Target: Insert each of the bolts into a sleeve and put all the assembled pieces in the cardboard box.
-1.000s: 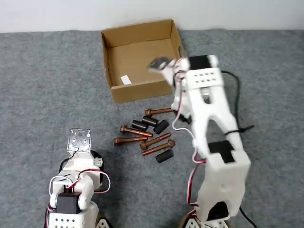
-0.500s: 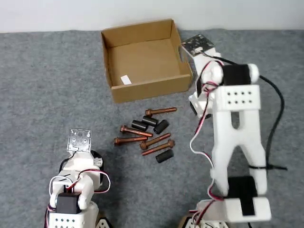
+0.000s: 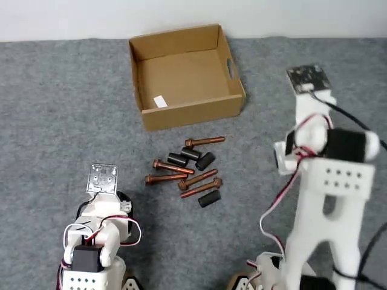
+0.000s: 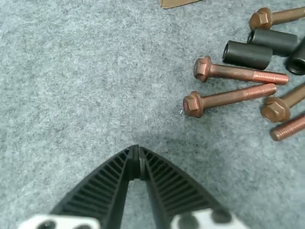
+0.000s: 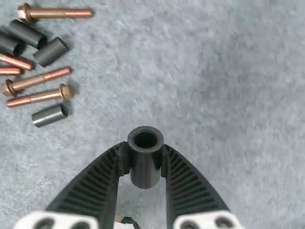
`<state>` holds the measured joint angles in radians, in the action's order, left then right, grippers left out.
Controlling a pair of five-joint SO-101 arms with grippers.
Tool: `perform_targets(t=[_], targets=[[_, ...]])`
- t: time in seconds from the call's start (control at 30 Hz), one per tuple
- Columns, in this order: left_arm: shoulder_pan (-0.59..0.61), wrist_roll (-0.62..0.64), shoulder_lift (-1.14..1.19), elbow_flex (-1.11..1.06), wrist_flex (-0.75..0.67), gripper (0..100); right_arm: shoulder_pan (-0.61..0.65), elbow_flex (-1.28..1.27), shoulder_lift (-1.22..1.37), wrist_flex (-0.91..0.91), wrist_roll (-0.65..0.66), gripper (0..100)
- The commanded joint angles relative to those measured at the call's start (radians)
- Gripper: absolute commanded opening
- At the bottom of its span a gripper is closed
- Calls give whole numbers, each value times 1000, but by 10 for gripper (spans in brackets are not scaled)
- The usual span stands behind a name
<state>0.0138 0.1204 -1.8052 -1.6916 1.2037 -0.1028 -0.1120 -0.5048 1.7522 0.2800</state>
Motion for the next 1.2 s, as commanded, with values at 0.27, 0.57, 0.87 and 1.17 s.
perform_targets(t=[0.27, 0.57, 0.87, 1.17], targets=[[29, 5, -2, 150, -63, 8, -154, -155, -229, 42, -11, 8], [34, -54, 169, 380, -64, 8, -217, -270, -297, 42, -11, 8], [32, -72, 772, 711, -60, 8, -217, -272, -351, 42, -15, 8], [-152, -199, 1137, 946, 64, 8, -217, -273, -420, 44, -17, 8]])
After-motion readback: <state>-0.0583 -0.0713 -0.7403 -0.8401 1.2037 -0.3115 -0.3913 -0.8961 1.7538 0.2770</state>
